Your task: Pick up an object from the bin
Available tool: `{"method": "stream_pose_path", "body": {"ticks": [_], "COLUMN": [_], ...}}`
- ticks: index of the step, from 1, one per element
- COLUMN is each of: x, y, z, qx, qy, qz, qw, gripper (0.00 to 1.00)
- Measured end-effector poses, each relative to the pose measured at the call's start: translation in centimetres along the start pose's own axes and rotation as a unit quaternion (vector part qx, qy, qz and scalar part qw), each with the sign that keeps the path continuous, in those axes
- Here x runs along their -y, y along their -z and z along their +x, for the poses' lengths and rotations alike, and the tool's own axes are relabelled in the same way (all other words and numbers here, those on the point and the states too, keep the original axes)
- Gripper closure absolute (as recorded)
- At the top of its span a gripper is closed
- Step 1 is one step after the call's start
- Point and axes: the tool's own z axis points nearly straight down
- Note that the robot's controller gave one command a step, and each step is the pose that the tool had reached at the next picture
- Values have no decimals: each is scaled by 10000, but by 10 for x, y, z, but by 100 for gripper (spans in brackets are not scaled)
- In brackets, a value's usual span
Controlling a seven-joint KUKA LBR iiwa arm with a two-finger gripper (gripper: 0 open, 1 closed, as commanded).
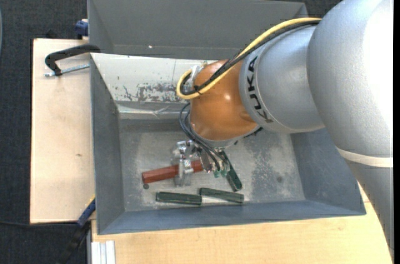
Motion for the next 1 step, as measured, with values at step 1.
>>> {"method": "stream_pose_path", "body": {"ticks": [1], "x": [8], "y": [186], "z": [0], "qx": [71], "qy": [-22], "qz": [0], "qw": [10000], "gripper": [100]}}
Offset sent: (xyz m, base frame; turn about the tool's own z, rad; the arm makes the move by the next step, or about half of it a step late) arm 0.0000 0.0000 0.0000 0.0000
